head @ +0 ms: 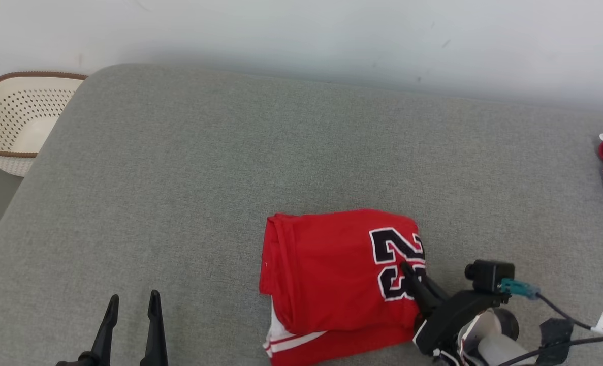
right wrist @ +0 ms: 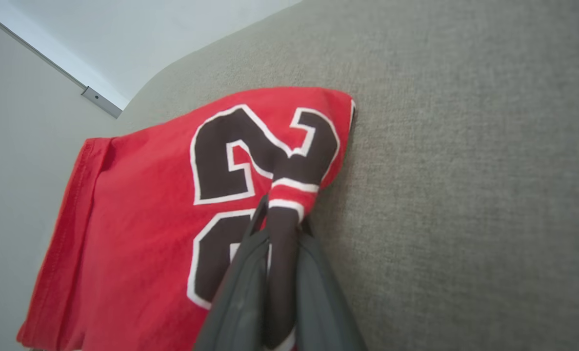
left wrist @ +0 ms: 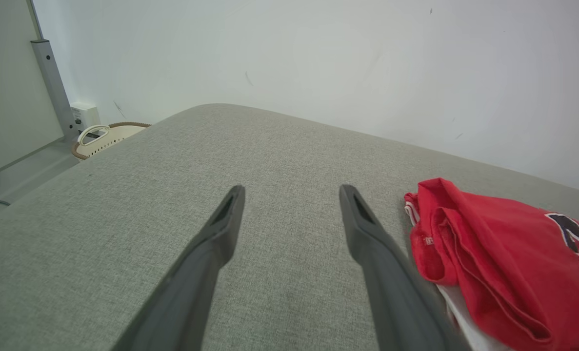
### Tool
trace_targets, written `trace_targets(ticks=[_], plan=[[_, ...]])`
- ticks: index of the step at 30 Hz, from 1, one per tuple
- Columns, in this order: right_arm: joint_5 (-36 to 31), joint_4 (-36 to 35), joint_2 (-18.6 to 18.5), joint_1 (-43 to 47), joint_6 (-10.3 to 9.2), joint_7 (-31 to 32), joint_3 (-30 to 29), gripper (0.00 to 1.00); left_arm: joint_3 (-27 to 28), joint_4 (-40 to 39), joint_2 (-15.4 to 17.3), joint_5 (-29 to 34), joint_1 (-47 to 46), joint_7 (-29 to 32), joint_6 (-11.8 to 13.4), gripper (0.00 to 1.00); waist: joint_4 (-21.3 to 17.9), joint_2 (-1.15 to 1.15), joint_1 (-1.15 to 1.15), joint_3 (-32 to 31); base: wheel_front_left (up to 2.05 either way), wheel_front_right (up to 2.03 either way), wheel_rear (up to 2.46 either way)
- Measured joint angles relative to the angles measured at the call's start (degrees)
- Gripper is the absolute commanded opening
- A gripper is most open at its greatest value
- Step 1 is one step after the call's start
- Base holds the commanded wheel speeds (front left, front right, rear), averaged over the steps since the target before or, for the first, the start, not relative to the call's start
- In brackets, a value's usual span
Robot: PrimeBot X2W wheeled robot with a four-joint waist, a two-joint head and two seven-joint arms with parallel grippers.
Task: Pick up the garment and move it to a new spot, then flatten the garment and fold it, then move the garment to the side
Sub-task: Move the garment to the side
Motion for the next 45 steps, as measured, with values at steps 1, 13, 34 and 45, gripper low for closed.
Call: trace_targets(ticks=[1, 13, 34, 45], plan=[[0.0, 0.0, 0.0, 0.0, 0.0, 0.0, 0.0, 0.0, 0.0, 0.0, 0.0, 0.0, 0.0, 0.0, 0.0, 1.0, 0.0, 0.0, 0.0, 0.0, 0.0, 0.0, 0.0], [-3.6, -0.2, -5.6, -8.5, 0.0, -2.2, 0.1, 0.0, 0.6, -0.5, 0.0, 0.0, -0.2, 0.0, 0.0, 1.0, -3.4, 0.0, 0.0, 0.8, 0.0, 0.0, 0.0], [-9.9, 6.1, -16.6, -29.4, 0.0, -1.9, -2.2, 0.0, 1.6, -5.5, 0.0, 4.1, -5.5, 0.0, -1.7, 1.0, -13.4, 0.0, 0.01, 9.9, 0.0, 0.0, 0.0], [-9.1, 11.7, -22.1, -37.8, 0.0, -2.3, -1.9, 0.0, 2.7, -8.2, 0.0, 7.1, -7.2, 0.0, -3.5, 1.0, -16.5, 0.0, 0.0, 15.1, 0.0, 0.0, 0.0]])
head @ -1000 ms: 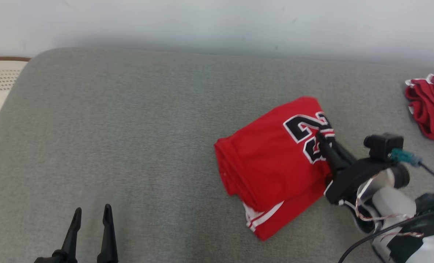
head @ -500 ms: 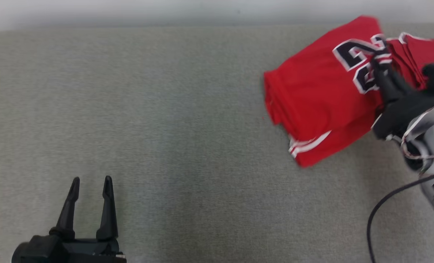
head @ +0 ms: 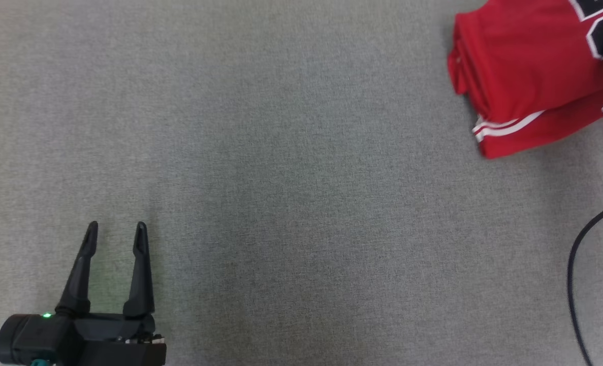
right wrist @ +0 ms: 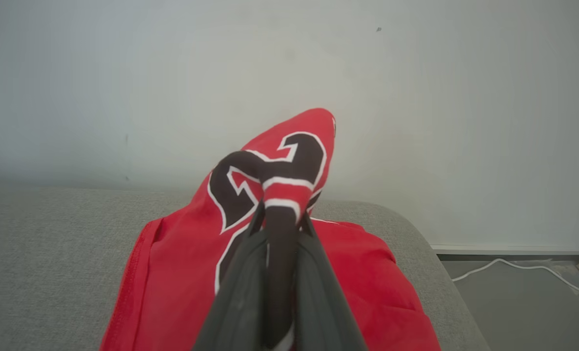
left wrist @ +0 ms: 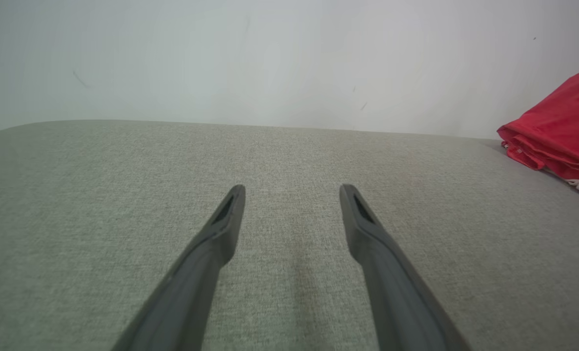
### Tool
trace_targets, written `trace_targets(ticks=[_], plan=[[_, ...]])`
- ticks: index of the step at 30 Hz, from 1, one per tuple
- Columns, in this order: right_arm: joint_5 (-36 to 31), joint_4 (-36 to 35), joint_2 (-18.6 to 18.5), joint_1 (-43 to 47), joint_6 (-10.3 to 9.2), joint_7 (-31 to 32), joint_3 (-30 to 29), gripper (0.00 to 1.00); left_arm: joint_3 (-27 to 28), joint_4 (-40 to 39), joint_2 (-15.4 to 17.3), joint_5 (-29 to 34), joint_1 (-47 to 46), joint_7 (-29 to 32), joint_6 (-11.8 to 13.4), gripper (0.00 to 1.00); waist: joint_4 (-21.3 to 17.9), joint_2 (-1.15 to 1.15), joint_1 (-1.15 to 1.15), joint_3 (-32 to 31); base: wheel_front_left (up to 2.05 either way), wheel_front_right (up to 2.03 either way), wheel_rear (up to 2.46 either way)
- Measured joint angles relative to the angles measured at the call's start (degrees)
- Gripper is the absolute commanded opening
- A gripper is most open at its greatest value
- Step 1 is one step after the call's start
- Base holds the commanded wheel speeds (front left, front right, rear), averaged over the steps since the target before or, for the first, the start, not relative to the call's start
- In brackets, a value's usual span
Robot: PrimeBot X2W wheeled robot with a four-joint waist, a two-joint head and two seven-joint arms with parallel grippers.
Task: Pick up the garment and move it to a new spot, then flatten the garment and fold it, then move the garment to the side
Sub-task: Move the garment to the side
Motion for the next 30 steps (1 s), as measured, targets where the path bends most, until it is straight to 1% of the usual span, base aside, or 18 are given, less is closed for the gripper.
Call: trace_targets(ticks=[3, 4, 9, 17, 24, 30], plan=[[0.3, 1.5, -1.3, -2.3, 0.0, 0.6, 0.7, 0.0, 0.6, -1.0, 0.2, 0.4, 0.0, 0.0, 0.0, 1.0, -0.4, 0.0, 0.0, 1.1, 0.0, 0.0, 0.0], [1.3, 2.6, -2.2, -4.0, 0.01, 1.1, 0.8, 0.0, 0.9, -1.9, 0.4, 0.7, -0.1, 0.0, -0.1, 1.0, -0.5, 0.0, 0.0, 1.7, 0.0, 0.0, 0.0], [1.4, 5.3, -5.4, -8.3, 0.01, 1.7, 2.2, 0.0, 1.0, -4.1, 0.7, 1.5, -0.3, 0.0, -0.4, 1.0, -0.1, 0.0, 0.0, 3.3, 0.0, 0.0, 0.0], [1.1, 10.6, -9.0, -11.7, 0.02, 2.5, 4.2, 0.0, 1.1, -6.5, 0.8, 2.0, -0.1, 0.0, -0.1, 1.0, 0.9, 0.0, 0.0, 5.0, 0.0, 0.0, 0.0], [1.1, 15.0, -9.5, -13.1, 0.02, 1.5, 5.0, 0.0, 1.1, -6.8, 0.8, 2.1, -0.1, 0.0, -0.1, 1.0, 1.1, 0.0, 0.0, 5.9, 0.0, 0.0, 0.0], [1.7, 18.7, -8.5, -13.4, 0.02, 1.7, 6.0, 0.0, 1.2, -6.8, 0.9, 2.1, -0.1, 0.0, -0.1, 1.0, 1.1, 0.0, -0.01, 6.3, 0.0, 0.0, 0.0]])
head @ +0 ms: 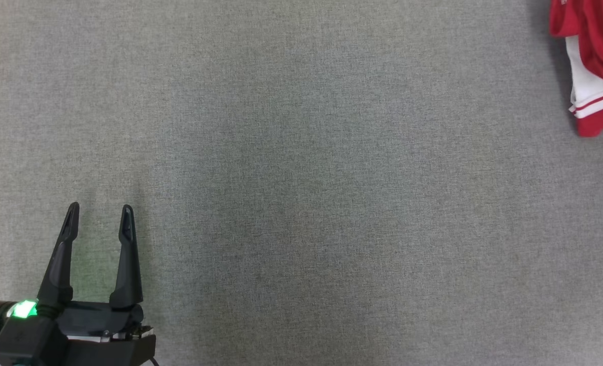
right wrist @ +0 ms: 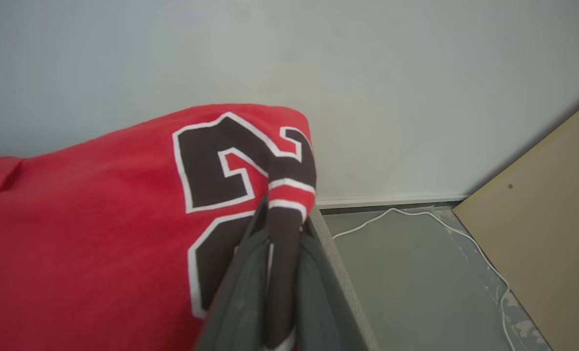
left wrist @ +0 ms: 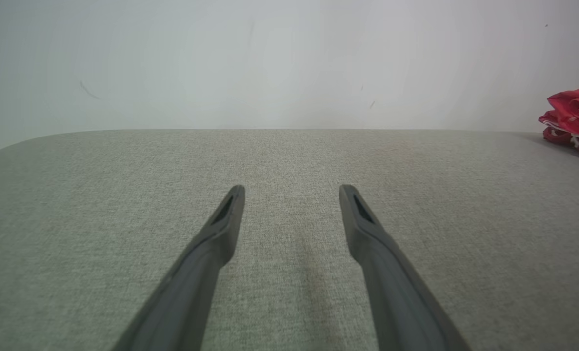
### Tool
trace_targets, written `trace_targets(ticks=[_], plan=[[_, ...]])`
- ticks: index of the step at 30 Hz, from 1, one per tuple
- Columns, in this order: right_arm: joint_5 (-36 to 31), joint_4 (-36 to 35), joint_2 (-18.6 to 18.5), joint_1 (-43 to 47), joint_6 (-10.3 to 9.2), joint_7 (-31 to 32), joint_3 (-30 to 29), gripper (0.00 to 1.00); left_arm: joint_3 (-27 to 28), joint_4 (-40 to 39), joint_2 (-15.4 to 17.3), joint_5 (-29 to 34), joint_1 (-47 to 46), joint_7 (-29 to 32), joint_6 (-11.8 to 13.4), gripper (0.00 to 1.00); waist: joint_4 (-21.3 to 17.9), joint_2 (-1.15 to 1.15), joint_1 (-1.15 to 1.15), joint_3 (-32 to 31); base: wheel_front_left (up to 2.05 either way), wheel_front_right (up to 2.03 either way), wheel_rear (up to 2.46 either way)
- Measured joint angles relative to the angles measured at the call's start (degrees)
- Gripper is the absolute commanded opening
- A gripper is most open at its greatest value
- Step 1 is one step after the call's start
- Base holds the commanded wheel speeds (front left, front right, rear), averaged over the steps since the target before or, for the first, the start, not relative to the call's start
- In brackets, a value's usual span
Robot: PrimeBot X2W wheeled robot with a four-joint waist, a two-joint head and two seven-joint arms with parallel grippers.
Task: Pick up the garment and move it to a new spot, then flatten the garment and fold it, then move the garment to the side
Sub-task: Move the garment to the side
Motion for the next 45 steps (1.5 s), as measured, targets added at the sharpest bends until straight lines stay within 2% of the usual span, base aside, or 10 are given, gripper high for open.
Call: trace_targets(ticks=[1, 2, 3, 12, 21, 25, 31, 37, 38, 45], plan=[[0.0, 0.8, 0.3, 0.0, 0.0, 0.7, 0.4, 0.38, 0.0, 0.0, 0.0, 0.0, 0.0, 0.0, 0.0, 1.0, 0.0, 0.0, 0.0, 0.0, 0.0, 0.0, 0.0], [-0.1, 1.3, 0.5, 0.0, 0.0, 0.7, 0.7, 0.9, 0.1, 0.1, 0.1, 0.1, 0.0, 0.0, 0.0, 1.0, 0.1, 0.0, 0.0, 0.0, 0.0, 0.0, 0.0], [-0.2, 1.8, 0.5, -0.2, 0.0, 0.4, 0.8, 1.0, 0.1, 0.1, 0.1, 0.1, 0.0, 0.0, 0.0, 1.0, 0.1, 0.0, 0.0, -0.1, 0.0, 0.0, 0.0], [-2.8, 6.0, 1.7, -2.1, 0.0, -2.4, 2.6, 1.0, 0.2, 0.7, 0.1, -0.1, 0.0, 0.0, 0.4, 1.0, 0.1, 0.0, 0.0, -1.2, 0.0, 0.0, 0.0], [1.4, 2.1, 5.1, -2.8, -0.01, -6.4, -1.2, 1.0, 0.0, 2.2, -0.3, -1.6, 0.4, 0.0, 0.9, 1.0, -0.3, 0.0, 0.0, -4.2, 0.0, 0.0, 0.0], [2.1, -3.6, 5.7, -0.3, -0.01, -6.6, -4.8, 1.0, -0.2, 2.9, -0.5, -2.1, 1.2, 0.0, 1.2, 1.0, -0.4, 0.0, -0.01, -6.6, 0.0, 0.0, 0.0], [0.4, -13.7, 9.0, 8.3, -0.01, -6.7, -16.3, 1.0, -0.3, 4.0, -0.8, -3.0, 2.7, 0.0, 2.0, 1.0, -0.5, -0.01, -0.01, -10.6, 0.0, 0.0, 0.0], [-5.9, -23.2, 15.0, 21.5, -0.01, -6.7, -23.5, 1.0, -0.2, 5.3, -0.9, -4.6, 4.3, 0.0, 2.5, 1.0, -0.4, -0.01, -0.01, -14.8, 0.0, 0.0, 0.0], [-8.5, -25.9, 16.7, 25.5, -0.01, -6.7, -24.6, 1.0, -0.3, 5.6, -0.9, -4.9, 4.9, 0.0, 2.6, 1.0, -0.3, -0.01, -0.02, -16.2, 0.0, 0.0, 0.0], [-13.8, -35.5, 22.6, 37.7, -0.01, -6.7, -28.5, 1.0, -0.3, 6.5, -0.9, -5.2, 6.3, 0.0, 3.1, 1.0, -0.3, -0.01, -0.02, -20.7, 0.0, 0.0, 0.0]])
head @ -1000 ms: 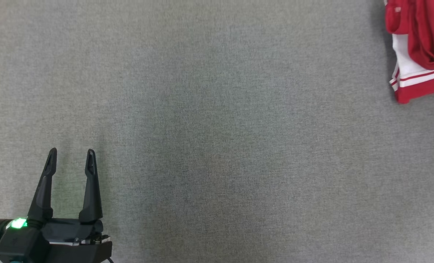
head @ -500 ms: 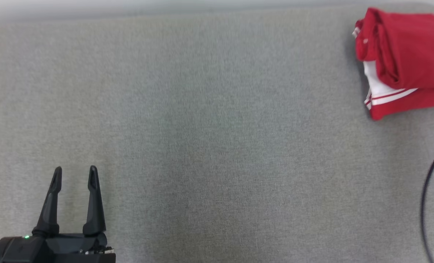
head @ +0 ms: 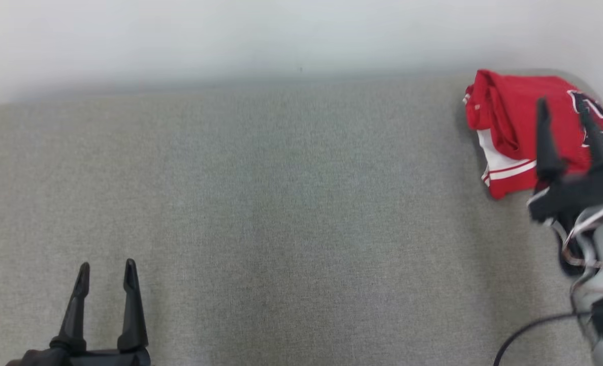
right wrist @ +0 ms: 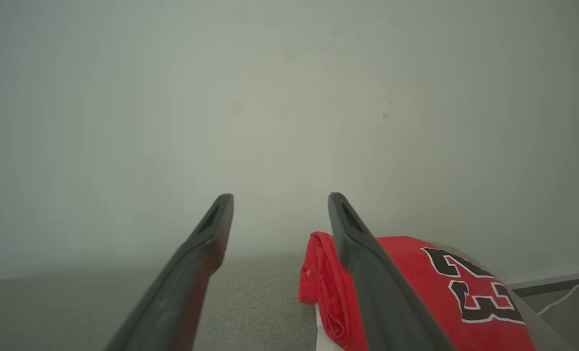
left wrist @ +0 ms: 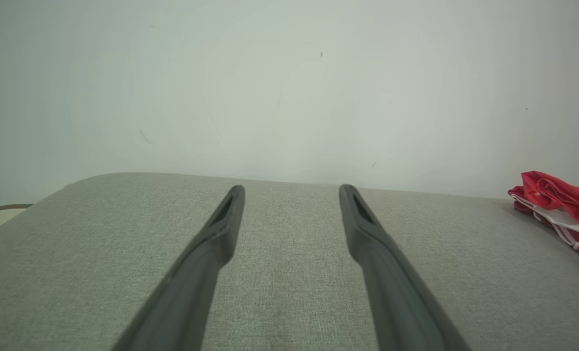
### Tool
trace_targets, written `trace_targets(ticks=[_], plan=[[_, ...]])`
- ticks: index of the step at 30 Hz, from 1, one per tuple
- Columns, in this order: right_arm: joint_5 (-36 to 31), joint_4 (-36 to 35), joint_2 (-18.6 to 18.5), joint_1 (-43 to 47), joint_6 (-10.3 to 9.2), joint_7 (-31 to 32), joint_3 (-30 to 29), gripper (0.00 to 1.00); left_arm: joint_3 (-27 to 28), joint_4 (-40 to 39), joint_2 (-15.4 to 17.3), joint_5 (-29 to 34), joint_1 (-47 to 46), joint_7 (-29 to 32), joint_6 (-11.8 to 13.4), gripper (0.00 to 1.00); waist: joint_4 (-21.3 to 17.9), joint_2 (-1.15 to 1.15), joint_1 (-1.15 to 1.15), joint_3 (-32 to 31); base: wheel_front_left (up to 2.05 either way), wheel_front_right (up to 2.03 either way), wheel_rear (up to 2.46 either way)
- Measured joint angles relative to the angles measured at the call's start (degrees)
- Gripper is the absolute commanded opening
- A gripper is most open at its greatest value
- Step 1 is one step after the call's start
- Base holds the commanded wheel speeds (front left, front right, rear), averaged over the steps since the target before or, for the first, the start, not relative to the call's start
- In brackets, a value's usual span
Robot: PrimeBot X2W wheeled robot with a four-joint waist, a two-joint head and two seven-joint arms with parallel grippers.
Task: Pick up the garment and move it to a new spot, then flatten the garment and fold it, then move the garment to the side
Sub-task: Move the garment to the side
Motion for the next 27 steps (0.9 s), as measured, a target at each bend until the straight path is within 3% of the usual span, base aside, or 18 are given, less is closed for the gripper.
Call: trace_targets(ticks=[7, 17, 27], plan=[[-4.8, -6.1, 4.4, 8.6, 0.0, 0.0, -1.8, 1.0, -0.7, 1.5, 0.0, -0.1, 0.9, 0.0, 0.5, 1.0, 0.2, 0.0, 0.0, -2.8, 0.0, 0.0, 0.0], [-6.4, -11.0, 9.9, 20.8, 0.0, 0.0, -2.7, 1.0, -0.9, 3.1, 0.0, -0.4, 2.6, 0.0, 1.0, 1.0, 1.1, 0.0, 0.01, -6.6, 0.0, 0.0, 0.0], [-15.6, -16.6, 13.9, 29.0, 0.0, 0.0, -5.2, 1.0, -0.8, 4.1, -0.1, -0.1, 4.4, 0.0, 1.6, 1.0, 2.1, 0.0, 0.01, -8.4, 0.0, 0.0, 0.0]])
